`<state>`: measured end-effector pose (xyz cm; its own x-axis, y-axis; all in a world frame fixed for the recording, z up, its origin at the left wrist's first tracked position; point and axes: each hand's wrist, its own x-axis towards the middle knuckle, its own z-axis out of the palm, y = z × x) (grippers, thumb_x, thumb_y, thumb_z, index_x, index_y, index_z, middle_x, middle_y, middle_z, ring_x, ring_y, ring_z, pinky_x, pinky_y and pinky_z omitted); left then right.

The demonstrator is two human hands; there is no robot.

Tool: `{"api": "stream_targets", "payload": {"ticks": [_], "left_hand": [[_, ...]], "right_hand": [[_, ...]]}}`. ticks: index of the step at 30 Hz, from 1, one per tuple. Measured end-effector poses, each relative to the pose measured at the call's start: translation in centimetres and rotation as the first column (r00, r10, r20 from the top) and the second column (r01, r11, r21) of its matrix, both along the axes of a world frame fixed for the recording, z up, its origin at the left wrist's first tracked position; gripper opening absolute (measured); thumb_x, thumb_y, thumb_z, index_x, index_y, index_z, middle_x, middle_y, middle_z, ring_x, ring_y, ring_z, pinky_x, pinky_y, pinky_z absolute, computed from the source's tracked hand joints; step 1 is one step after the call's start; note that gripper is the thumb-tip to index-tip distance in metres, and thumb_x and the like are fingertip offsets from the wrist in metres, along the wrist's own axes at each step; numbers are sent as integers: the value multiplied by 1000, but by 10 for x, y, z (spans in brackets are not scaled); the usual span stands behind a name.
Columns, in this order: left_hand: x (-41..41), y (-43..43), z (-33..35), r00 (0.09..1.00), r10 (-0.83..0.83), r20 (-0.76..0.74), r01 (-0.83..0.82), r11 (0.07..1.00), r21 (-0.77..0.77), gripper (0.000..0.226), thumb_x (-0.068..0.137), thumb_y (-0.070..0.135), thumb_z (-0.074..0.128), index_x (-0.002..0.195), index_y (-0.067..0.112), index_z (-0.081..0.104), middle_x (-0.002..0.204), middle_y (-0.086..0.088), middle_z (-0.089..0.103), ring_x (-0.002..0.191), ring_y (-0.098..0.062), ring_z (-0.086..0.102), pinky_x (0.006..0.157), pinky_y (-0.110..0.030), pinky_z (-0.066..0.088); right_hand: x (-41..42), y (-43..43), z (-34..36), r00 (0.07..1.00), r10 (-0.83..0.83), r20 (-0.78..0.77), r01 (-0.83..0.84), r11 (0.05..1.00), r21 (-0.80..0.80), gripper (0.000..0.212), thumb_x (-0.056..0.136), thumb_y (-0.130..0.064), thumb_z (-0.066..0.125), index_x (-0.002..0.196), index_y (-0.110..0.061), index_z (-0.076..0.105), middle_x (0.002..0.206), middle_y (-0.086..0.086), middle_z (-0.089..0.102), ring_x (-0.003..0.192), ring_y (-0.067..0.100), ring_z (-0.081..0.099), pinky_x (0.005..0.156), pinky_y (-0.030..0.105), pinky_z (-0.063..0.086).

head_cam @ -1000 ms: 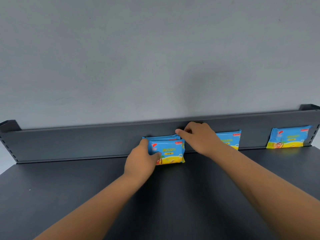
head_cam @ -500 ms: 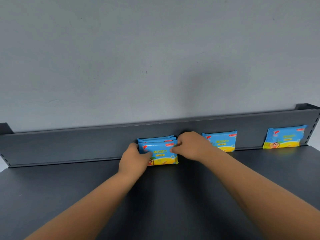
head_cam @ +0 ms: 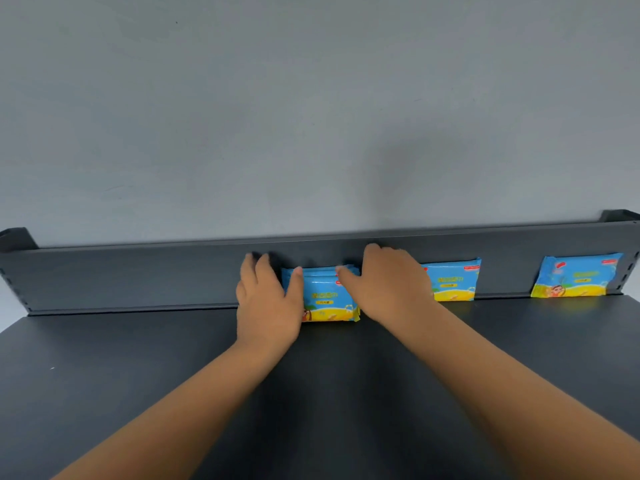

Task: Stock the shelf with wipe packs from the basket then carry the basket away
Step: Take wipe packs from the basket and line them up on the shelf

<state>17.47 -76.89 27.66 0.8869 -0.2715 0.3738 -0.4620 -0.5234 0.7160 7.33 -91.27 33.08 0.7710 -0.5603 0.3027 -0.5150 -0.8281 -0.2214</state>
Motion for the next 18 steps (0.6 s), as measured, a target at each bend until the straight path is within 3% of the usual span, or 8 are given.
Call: {"api": "stream_targets", "payload": {"ticks": [3,7,13,18], "left_hand": [[-9,16,20,992,-62,106,58,997,41,70,103,56,40,162,25,20,172,-1,7,158,-24,6,123,-42,19],[-13,59,42,983,30,180,-62,982,176,68,103,63,28,163,37,12,173,8,-4,159,-22,-6,127,-51,12],[-16,146,52,937,248,247,-311,915,258,71,99,71,19,162,41,10,173,11,-7,159,-24,-10,127,-55,9],[-22,237,39,823,468,322,-563,750,348,74,101,72,16,164,34,14,173,5,-8,159,-27,-11,127,-57,9]], "right_hand": [[-7,31,11,965,179,192,-158,980,-117,61,97,-65,37,128,-17,56,122,1,63,118,24,55,94,39,45],[-1,68,16,899,379,221,-354,924,-145,71,102,-63,28,157,-18,33,162,2,37,153,21,26,124,37,21],[42,121,8,838,530,132,-507,844,-174,77,102,-64,16,164,-19,10,172,-2,7,159,15,-4,129,40,5],[74,197,1,711,704,12,-668,680,-301,82,101,-68,8,164,-18,-3,172,-1,-11,157,15,-18,128,44,-3]]}}
